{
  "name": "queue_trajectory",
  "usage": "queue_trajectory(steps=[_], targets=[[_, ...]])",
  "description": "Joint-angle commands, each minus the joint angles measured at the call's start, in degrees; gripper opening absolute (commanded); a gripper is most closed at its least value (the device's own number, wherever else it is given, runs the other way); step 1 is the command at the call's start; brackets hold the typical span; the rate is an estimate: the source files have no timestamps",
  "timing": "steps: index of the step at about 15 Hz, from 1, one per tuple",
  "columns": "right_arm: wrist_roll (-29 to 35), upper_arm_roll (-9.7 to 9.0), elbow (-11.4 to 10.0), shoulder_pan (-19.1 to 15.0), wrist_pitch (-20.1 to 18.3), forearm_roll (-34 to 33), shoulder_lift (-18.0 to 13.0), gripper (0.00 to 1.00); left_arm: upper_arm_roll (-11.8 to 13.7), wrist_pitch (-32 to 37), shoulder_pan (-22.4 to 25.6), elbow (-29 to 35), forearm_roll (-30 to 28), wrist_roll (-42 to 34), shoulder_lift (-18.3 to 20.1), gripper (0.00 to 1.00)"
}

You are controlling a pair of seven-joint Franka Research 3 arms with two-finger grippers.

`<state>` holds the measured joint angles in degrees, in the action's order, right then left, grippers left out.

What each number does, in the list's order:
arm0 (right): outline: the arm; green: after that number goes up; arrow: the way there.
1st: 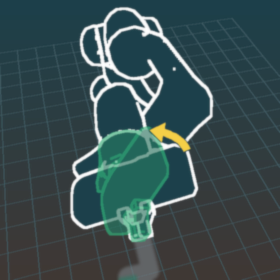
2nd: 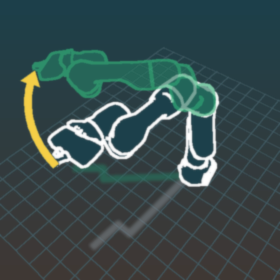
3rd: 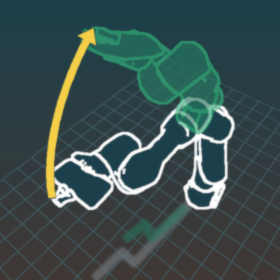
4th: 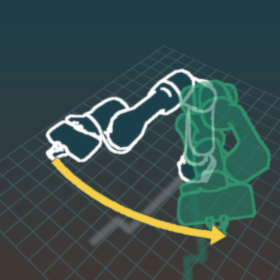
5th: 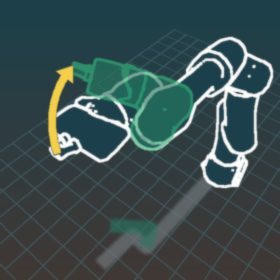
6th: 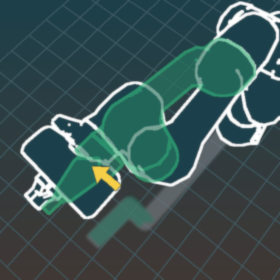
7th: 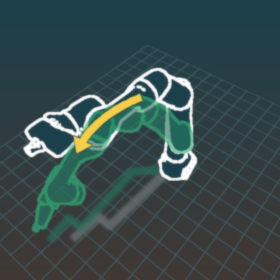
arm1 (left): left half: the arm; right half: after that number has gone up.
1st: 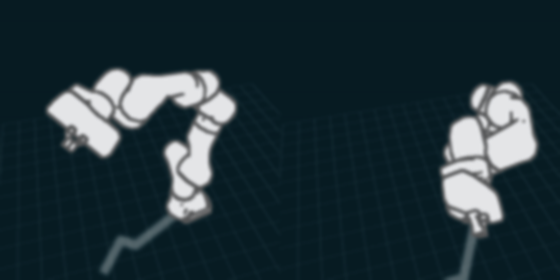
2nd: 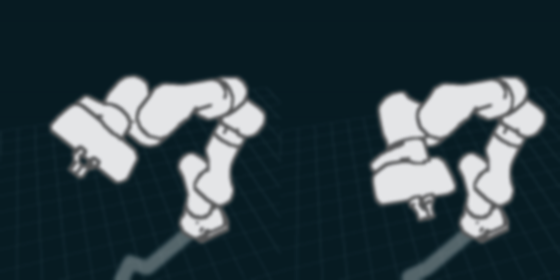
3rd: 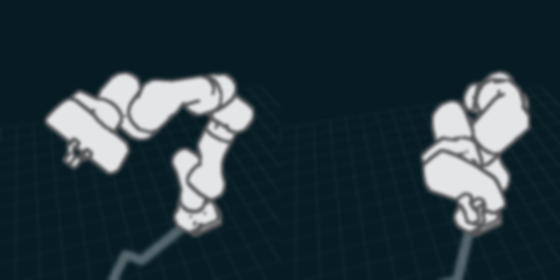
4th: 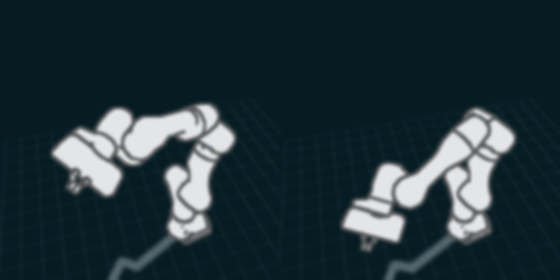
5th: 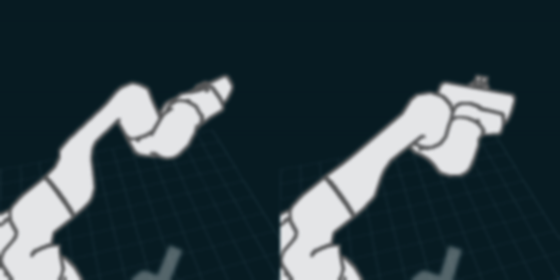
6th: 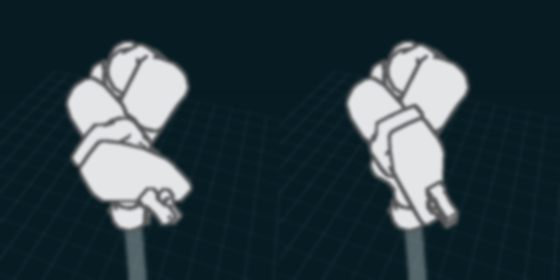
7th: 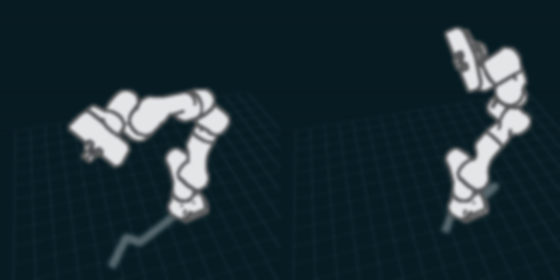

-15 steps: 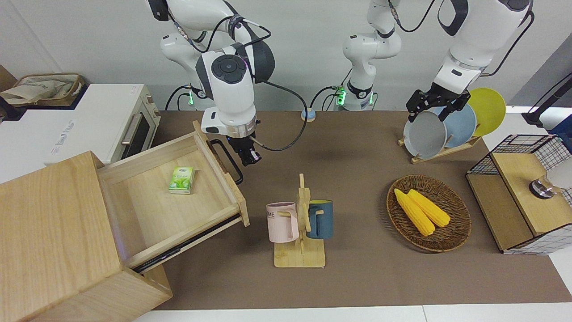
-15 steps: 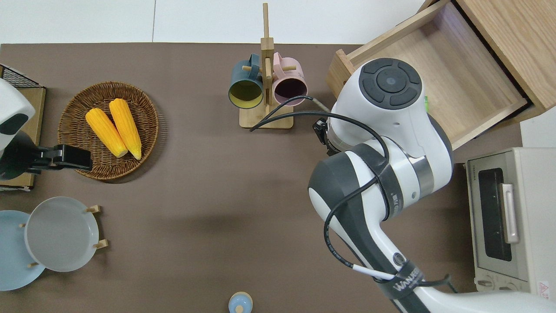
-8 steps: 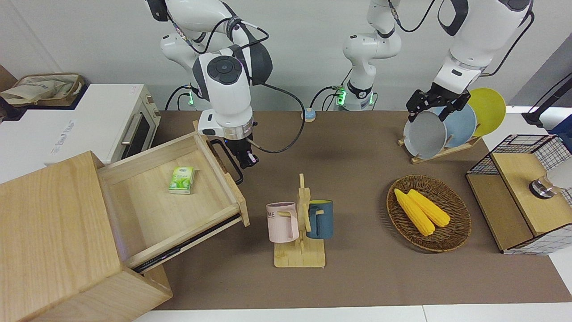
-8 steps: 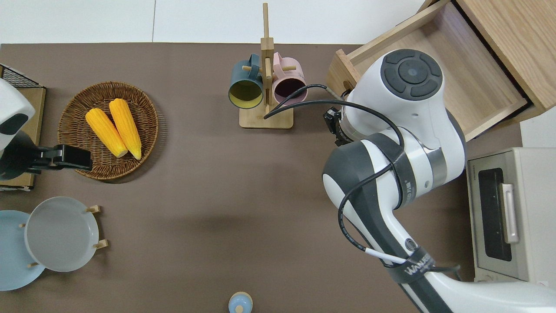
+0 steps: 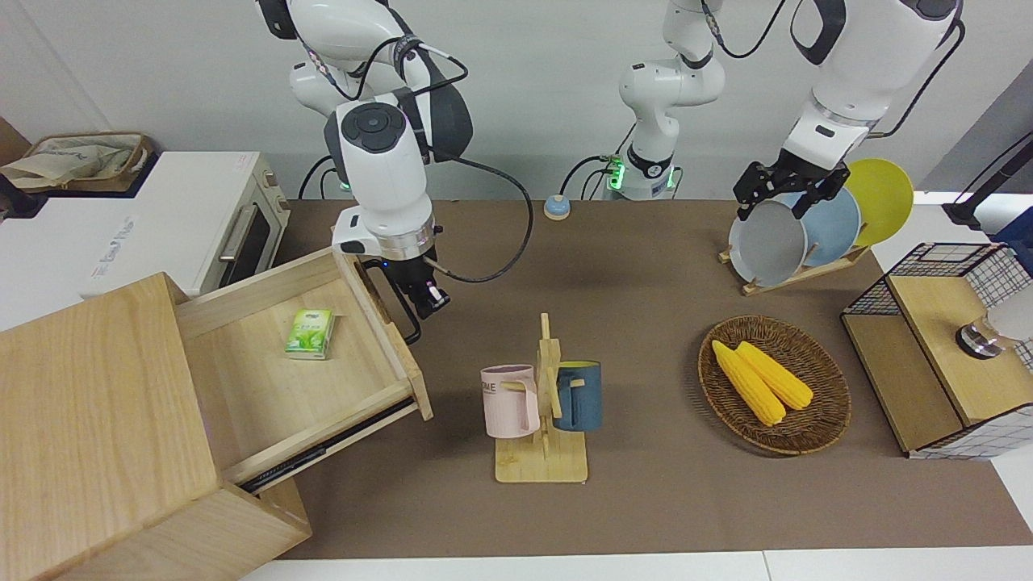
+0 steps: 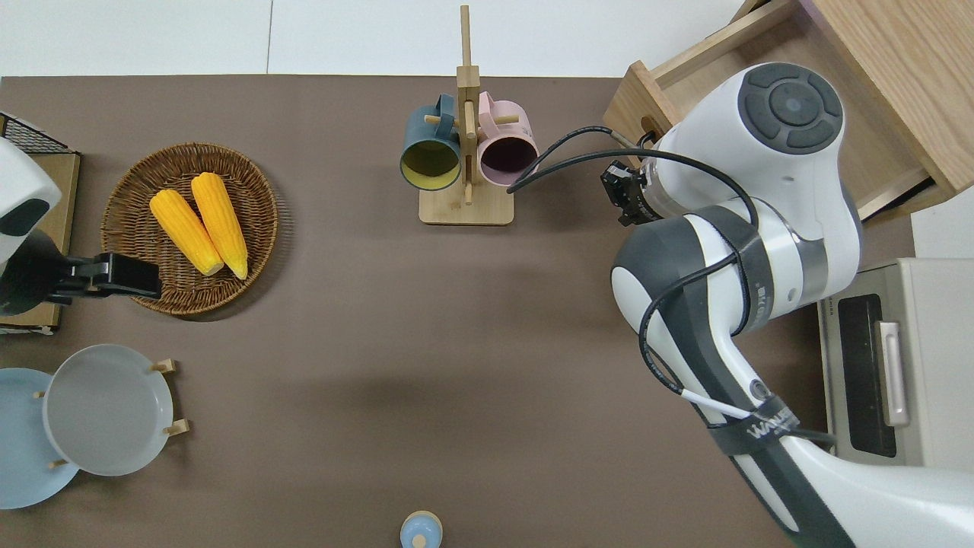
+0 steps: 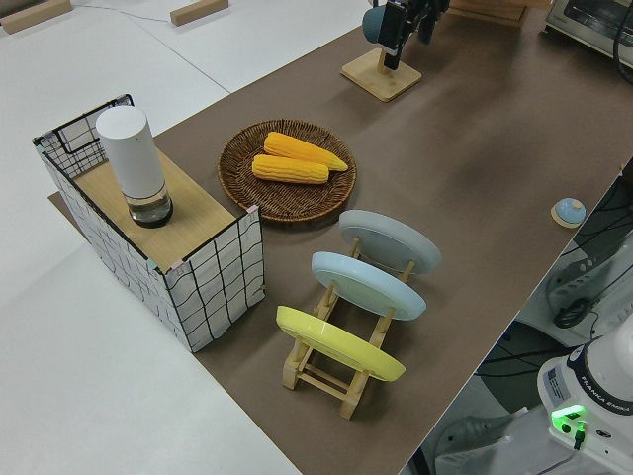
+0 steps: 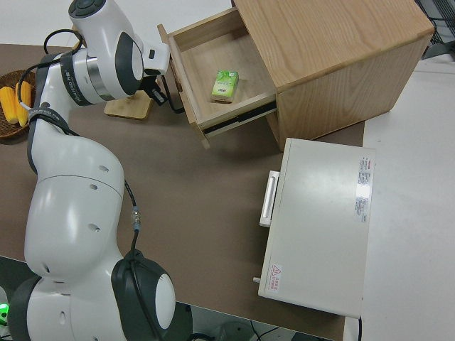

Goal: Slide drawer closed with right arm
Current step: 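Push the drawer front away from the robot with the right gripper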

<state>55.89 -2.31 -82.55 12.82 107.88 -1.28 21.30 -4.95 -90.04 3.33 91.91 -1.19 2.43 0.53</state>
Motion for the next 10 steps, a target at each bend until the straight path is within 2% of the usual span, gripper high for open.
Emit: queue_trajectory(steps=[1, 3, 7, 10], targets=[[-8.22, 1.42, 0.9, -0.87, 1.37, 0.05, 1.02, 0.0, 0.21, 0.74, -0.26, 0.28, 0.66, -0.49, 0.61, 1.0], [-12.1, 1.6, 0.99, -2.09, 1.37, 0.05, 1.02, 0.0, 0.21, 0.74, -0.26, 0.28, 0.66, -0.58, 0.61, 1.0], [-16.24, 1.6, 1.69, -3.94, 1.37, 0.22, 1.02, 0.0, 0.29, 0.74, -0.26, 0.28, 0.66, -0.58, 0.61, 1.0], [-18.26, 1.69, 1.96, -6.57, 1.37, 0.31, 1.02, 0.0, 0.21, 0.74, -0.26, 0.28, 0.66, -0.49, 0.61, 1.0]])
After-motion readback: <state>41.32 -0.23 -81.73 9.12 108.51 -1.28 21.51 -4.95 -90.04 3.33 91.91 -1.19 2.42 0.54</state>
